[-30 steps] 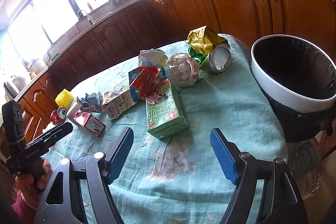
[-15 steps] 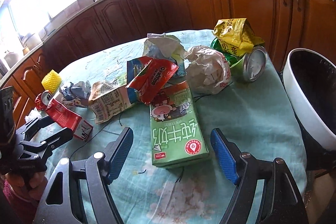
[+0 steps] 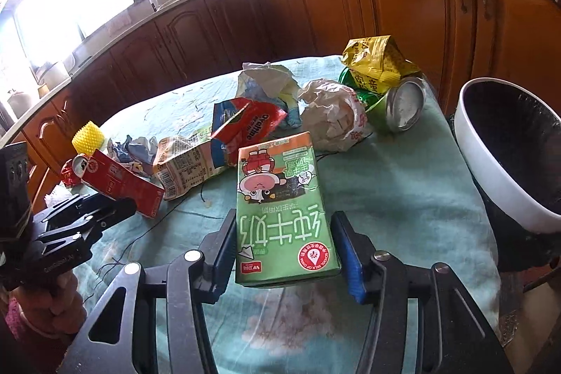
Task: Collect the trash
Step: 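Grasp the green milk carton with the right tool while the left tool grasps the red carton, then carry both cartons over the bin and open both tools to drop them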
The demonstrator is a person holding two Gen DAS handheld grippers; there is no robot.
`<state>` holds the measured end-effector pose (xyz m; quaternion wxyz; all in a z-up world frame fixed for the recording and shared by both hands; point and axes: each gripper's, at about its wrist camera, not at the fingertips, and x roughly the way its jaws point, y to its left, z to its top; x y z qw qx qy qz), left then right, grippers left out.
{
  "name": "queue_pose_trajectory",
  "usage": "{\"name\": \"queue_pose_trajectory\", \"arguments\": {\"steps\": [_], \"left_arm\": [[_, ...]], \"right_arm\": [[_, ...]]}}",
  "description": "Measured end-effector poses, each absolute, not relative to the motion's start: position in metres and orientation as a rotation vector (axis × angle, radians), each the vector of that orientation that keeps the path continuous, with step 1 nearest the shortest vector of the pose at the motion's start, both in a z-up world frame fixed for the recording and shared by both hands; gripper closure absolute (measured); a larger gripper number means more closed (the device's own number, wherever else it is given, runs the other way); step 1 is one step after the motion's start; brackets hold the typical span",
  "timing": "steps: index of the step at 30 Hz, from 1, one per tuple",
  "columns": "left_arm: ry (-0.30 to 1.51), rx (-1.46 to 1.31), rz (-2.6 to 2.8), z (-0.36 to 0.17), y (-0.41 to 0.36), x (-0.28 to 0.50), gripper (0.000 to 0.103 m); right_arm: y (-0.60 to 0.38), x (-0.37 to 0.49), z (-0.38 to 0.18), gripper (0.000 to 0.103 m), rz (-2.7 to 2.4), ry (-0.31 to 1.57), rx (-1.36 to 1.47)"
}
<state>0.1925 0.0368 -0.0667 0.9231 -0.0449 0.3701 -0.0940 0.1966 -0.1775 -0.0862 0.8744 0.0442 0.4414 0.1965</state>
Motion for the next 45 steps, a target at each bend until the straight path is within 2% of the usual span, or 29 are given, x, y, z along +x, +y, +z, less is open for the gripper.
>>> {"name": "queue_pose_trajectory", "arguments": {"steps": [19, 32, 45], "left_arm": [[0.710, -0.028, -0.430, -0.035, -0.067, 0.186, 0.059], [0.718, 0.002, -0.521, -0.028, -0.134, 0.234, 0.059], [0.714, 0.053, -0.591, -0.022, -0.203, 0.308, 0.059]], "right_arm": [[-0.291, 0.150, -0.055, 0.050, 0.279, 0.824, 0.243], [-0.361, 0.160, -0.042, 0.050, 0.164, 0.778, 0.303], [-0.401, 0.211, -0.041, 0.050, 0.107, 0.784, 0.296]]}}
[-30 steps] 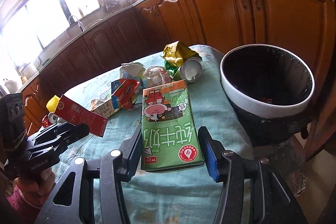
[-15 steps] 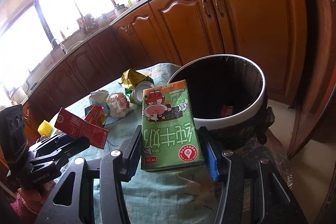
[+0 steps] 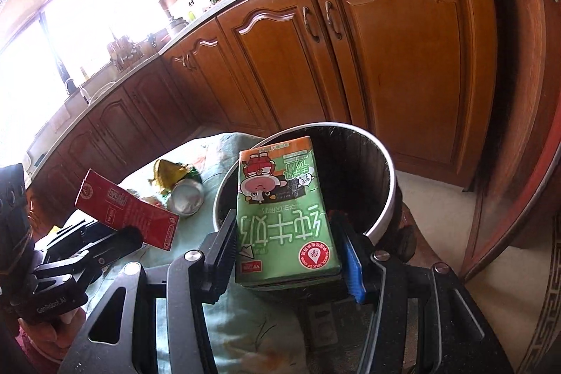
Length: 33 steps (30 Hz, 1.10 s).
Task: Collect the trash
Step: 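Carry both cartons over the bin and open both tools to drop them, then return both tools to the table toward the foam block and wrapper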
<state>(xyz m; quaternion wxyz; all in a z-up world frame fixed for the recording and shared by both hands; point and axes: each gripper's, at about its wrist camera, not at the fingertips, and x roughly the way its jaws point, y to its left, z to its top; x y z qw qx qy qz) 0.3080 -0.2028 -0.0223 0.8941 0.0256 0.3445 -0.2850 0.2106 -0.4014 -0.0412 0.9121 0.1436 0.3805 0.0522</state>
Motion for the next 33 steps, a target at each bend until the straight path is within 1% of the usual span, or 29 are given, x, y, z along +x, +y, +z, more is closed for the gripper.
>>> {"name": "queue_pose_trajectory", "arguments": {"steps": [9, 11, 23, 25, 27, 29, 30, 33], "left_arm": [[0.785, 0.064, -0.597, -0.032, -0.240, 0.366, 0.059], [0.793, 0.070, -0.599, -0.034, -0.247, 0.375, 0.058], [0.840, 0.109, -0.592, -0.051, -0.276, 0.405, 0.058], [0.865, 0.124, -0.586, -0.054, -0.280, 0.409, 0.055], [0.868, 0.125, -0.584, -0.053, -0.283, 0.406, 0.041], [0.848, 0.123, -0.579, -0.050, -0.280, 0.402, 0.036], [0.843, 0.123, -0.577, -0.049, -0.278, 0.399, 0.036], [0.831, 0.100, -0.570, -0.047, -0.267, 0.390, 0.036]], "right_arm": [[-0.418, 0.239, -0.045, 0.050, 0.090, 0.804, 0.263], [-0.421, 0.242, -0.047, 0.052, 0.089, 0.809, 0.261], [-0.427, 0.259, -0.056, 0.052, 0.094, 0.835, 0.255], [-0.429, 0.261, -0.057, 0.051, 0.099, 0.836, 0.269], [-0.433, 0.262, -0.057, 0.051, 0.096, 0.840, 0.285], [-0.437, 0.261, -0.056, 0.048, 0.089, 0.833, 0.303], [-0.437, 0.259, -0.055, 0.045, 0.084, 0.828, 0.311], [-0.439, 0.254, -0.055, 0.044, 0.077, 0.821, 0.331]]}}
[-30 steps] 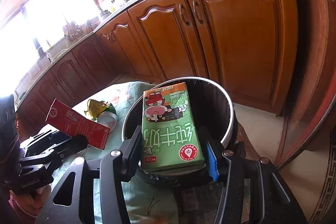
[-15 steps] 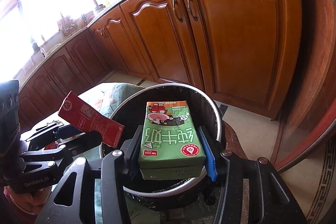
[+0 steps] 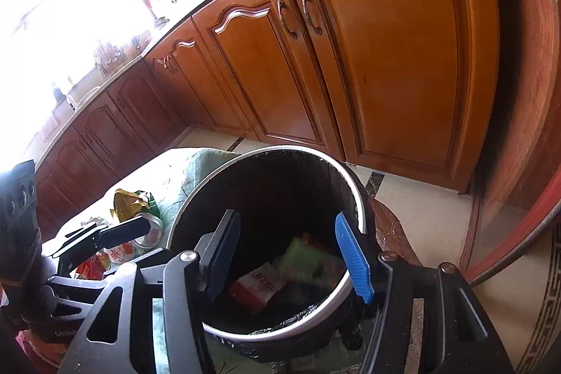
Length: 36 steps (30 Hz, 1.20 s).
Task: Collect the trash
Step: 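Return both tools to the table toward the foam block and wrapper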
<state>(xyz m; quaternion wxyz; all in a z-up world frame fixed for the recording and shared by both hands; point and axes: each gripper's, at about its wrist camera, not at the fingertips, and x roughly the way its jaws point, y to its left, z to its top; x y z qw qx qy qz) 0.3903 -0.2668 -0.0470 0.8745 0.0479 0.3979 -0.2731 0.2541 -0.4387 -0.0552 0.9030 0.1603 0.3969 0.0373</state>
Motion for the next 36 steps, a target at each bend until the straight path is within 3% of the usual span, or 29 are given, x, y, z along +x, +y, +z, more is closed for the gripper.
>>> {"name": "queue_pose_trajectory", "arguments": {"steps": [6, 10, 36], "left_arm": [[0.809, 0.013, -0.540, -0.047, -0.227, 0.356, 0.035], [0.791, -0.012, -0.502, -0.052, -0.197, 0.327, 0.035], [0.755, -0.186, -0.175, -0.049, 0.019, 0.179, 0.033]], "right_arm": [[-0.426, 0.228, -0.056, 0.026, 0.093, 0.795, 0.381], [-0.407, 0.210, -0.058, 0.022, 0.124, 0.793, 0.410], [-0.211, 0.157, -0.076, 0.018, 0.436, 0.915, 0.340]]}}
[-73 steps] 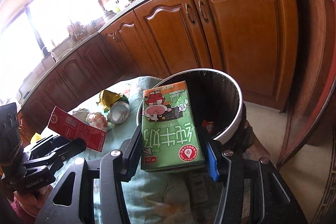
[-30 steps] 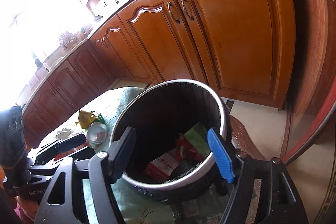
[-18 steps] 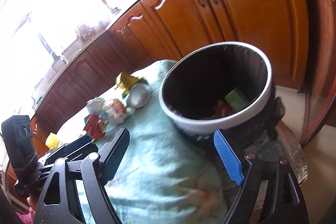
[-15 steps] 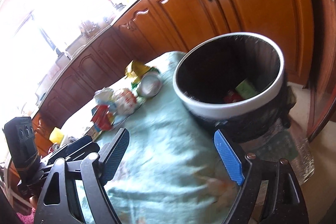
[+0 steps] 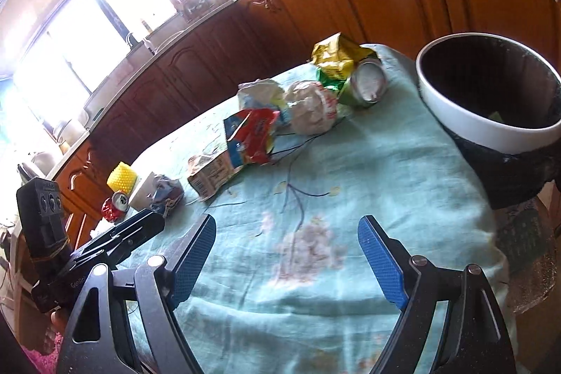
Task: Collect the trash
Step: 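Return both tools to the table toward the foam block and wrapper, then grasp the white foam block with the left tool while the right tool grasps the crumpled wrapper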
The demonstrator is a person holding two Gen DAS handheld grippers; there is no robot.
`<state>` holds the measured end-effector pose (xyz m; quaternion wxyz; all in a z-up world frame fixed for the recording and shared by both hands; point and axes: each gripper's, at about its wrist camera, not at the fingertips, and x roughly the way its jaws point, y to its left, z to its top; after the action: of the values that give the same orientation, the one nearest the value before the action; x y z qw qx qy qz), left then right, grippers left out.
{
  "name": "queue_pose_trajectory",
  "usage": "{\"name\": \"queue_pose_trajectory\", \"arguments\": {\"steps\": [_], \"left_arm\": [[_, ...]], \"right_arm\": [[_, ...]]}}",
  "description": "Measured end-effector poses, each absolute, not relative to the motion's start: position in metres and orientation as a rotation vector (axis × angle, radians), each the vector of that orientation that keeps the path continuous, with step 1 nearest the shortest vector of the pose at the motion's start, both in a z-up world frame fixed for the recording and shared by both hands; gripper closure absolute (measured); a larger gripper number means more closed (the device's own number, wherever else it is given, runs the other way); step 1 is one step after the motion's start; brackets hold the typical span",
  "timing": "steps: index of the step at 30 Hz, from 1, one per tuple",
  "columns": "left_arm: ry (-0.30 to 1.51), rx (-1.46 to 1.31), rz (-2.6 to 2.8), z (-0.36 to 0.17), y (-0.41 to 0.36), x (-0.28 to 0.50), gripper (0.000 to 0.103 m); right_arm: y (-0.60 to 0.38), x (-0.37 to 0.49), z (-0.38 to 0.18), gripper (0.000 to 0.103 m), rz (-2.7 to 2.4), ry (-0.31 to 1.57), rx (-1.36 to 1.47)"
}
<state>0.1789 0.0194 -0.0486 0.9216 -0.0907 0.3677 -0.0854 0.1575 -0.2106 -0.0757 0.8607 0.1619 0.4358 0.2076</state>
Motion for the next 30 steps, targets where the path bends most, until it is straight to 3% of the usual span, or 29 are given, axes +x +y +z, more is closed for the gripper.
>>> {"name": "queue_pose_trajectory", "arguments": {"steps": [15, 17, 20, 22, 30], "left_arm": [[0.709, -0.190, 0.001, -0.025, 0.111, 0.157, 0.033], [0.706, -0.190, 0.023, -0.024, 0.120, 0.161, 0.033], [0.721, -0.185, 0.037, -0.024, 0.139, 0.166, 0.033], [0.745, -0.179, 0.038, -0.029, 0.148, 0.176, 0.033], [0.828, -0.151, 0.018, -0.055, 0.173, 0.220, 0.033]], "right_arm": [[-0.123, 0.168, -0.076, 0.019, 0.589, 0.939, 0.262], [-0.109, 0.168, -0.077, 0.024, 0.617, 0.938, 0.247], [-0.088, 0.173, -0.081, 0.038, 0.658, 0.951, 0.239], [-0.073, 0.181, -0.085, 0.053, 0.684, 0.967, 0.239], [-0.026, 0.218, -0.096, 0.058, 0.758, 0.988, 0.207]]}}
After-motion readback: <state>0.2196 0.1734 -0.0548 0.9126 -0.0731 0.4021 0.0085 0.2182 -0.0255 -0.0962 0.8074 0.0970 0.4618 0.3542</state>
